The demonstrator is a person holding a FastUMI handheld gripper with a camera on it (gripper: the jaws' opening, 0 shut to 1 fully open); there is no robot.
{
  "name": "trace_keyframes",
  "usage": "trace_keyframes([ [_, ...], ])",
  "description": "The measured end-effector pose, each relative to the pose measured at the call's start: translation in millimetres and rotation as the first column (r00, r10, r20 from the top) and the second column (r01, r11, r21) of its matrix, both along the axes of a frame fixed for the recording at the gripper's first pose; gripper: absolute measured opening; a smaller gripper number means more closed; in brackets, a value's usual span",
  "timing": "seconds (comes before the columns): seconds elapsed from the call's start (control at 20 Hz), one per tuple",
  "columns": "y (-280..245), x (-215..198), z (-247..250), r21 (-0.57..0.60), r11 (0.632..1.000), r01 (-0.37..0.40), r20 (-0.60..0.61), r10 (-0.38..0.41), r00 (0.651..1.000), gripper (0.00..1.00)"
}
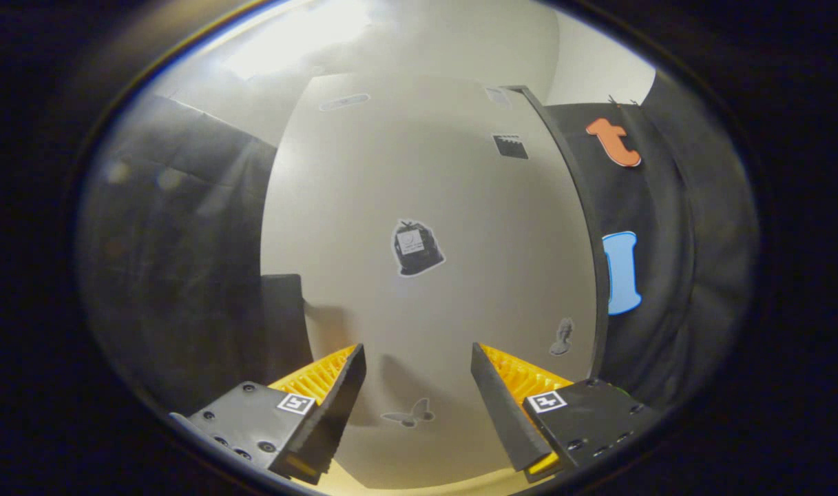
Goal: Open the shoe cabinet door, grab the shoes and put them into the shoe cabinet, then close the shoe cabinet door.
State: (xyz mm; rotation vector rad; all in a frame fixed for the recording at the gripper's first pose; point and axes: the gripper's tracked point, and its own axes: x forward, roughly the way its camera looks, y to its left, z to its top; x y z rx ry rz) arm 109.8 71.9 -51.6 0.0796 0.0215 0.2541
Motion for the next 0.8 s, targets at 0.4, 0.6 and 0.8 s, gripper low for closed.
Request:
trace_keyframes([
  [0.4,13.7,20.7,-5.4,-0.025,0.996,0.084,0.016,-0.084,0.996,0.96],
  [0.6,14.0,35.5,-7.3,0.0,0.994,0.11,-0.009,-0.11,0.994,0.96],
  [0.8,11.1,57.3,-4.0,-0.013,0.99,0.142,-0.023,-0.142,0.99,0.96],
])
